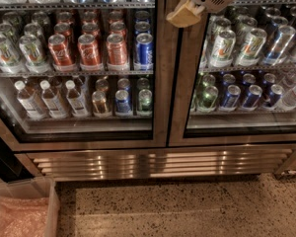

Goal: Open left fridge door

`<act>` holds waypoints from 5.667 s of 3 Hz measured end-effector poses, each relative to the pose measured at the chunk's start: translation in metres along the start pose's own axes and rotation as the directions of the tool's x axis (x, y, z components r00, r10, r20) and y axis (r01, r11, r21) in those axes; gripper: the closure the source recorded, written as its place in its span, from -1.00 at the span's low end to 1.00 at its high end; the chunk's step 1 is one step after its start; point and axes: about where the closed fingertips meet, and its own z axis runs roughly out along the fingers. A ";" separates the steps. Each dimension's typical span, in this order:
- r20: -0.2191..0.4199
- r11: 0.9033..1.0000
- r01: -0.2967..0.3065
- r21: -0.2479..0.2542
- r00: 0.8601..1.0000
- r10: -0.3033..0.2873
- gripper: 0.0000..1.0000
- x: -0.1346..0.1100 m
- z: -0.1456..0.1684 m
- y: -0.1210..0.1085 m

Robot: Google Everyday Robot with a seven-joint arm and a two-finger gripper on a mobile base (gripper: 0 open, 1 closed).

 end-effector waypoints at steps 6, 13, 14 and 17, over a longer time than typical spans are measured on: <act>0.000 1.000 0.003 -0.017 1.000 -0.003 0.46 0.000 -0.008 0.008; 0.035 0.993 0.000 -0.115 0.999 0.004 -0.88 -0.010 -0.009 0.069; 0.035 0.993 0.000 -0.115 0.999 0.004 -0.90 -0.008 -0.012 0.072; 0.076 0.989 -0.105 -0.101 0.991 0.113 -1.00 -0.001 -0.066 0.117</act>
Offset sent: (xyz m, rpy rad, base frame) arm -0.0406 0.0205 -0.0116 -0.1117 0.0733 0.1120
